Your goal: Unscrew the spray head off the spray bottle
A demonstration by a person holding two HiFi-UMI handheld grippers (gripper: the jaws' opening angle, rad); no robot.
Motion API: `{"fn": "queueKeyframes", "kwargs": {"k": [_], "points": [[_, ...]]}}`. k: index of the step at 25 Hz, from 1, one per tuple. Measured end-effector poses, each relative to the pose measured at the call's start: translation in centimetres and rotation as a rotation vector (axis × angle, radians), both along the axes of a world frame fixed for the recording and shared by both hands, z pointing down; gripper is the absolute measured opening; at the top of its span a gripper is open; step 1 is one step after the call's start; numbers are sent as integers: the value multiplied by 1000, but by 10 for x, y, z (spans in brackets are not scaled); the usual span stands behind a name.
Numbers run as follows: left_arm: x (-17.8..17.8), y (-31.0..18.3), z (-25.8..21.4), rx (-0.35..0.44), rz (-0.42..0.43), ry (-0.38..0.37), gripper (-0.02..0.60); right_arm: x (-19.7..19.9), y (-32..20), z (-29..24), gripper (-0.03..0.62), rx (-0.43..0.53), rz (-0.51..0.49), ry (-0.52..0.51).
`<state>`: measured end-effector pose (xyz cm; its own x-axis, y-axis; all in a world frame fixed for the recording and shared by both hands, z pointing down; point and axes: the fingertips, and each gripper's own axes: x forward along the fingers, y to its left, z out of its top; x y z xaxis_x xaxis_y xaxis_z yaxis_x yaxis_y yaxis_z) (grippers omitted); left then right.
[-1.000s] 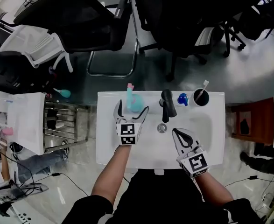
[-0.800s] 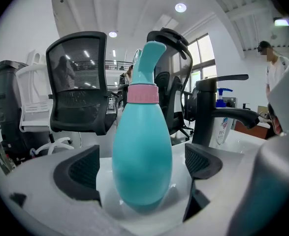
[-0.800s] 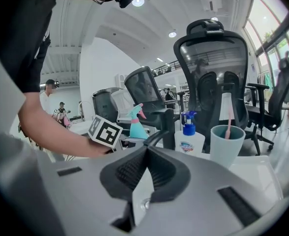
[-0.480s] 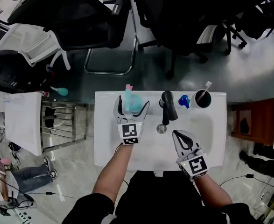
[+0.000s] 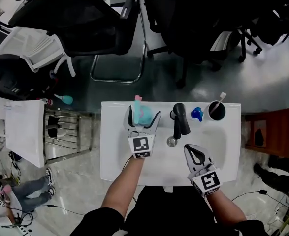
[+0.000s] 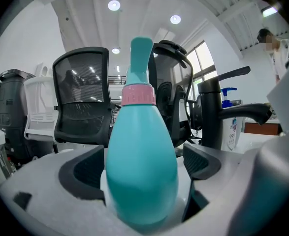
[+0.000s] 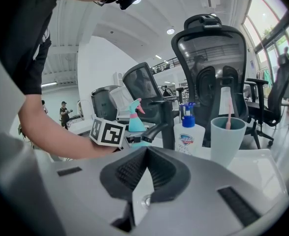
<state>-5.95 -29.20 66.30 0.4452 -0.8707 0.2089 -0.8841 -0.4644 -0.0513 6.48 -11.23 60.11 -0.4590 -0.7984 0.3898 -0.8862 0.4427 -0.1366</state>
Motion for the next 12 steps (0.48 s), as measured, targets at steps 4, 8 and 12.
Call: {"fn": "queueKeyframes", "kwargs": {"k": [4, 8, 12], "points": [[0, -4, -3, 18, -7, 0, 518, -1, 0, 0, 6, -8, 1, -10], [-4, -5, -5, 34, -22, -3, 413, -1, 0, -1, 6, -20, 5, -11], [-4, -5, -5, 37, -18, 1, 407, -1, -1, 1, 6, -10, 8, -6]]}}
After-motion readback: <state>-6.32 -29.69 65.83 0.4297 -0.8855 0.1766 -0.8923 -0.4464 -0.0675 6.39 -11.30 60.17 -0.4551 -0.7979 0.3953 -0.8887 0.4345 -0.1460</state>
